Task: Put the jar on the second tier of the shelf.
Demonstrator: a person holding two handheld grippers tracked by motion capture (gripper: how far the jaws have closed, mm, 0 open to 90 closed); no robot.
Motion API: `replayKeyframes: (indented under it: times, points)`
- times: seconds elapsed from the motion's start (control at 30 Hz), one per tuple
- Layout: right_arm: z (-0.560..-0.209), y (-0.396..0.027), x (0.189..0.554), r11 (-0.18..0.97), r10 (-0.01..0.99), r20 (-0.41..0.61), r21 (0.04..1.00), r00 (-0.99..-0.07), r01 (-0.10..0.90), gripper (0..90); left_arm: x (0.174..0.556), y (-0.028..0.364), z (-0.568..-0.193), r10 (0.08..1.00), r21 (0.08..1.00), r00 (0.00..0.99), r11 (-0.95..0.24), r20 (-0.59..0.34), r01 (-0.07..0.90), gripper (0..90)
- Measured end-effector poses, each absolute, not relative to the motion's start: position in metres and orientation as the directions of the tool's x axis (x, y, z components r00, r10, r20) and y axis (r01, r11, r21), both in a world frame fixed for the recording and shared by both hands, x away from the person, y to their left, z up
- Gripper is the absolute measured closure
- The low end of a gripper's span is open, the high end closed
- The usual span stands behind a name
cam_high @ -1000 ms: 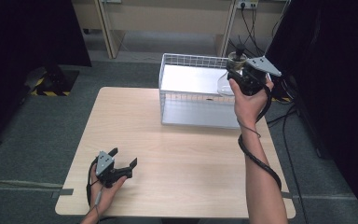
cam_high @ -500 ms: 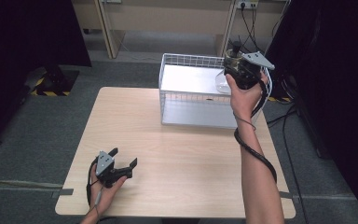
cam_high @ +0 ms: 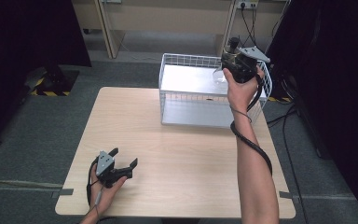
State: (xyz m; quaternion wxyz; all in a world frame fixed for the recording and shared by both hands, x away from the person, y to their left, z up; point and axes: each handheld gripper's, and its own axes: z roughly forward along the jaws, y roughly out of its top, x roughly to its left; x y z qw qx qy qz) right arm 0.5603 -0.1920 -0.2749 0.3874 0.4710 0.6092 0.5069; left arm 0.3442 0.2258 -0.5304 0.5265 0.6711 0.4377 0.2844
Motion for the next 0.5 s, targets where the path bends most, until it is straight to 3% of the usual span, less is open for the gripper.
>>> replayKeyframes:
  times: [0.5]
  points:
    - [-0.2859, -0.1913, 0.5709, 0.041, 0.97, 0.012, 0.977, -0.244, 0.21, 48.3, 0.3441, 0.2255, -0.5304, 0.886, 0.956, 0.457, -0.066, -0.076, 0.287, 7.2]
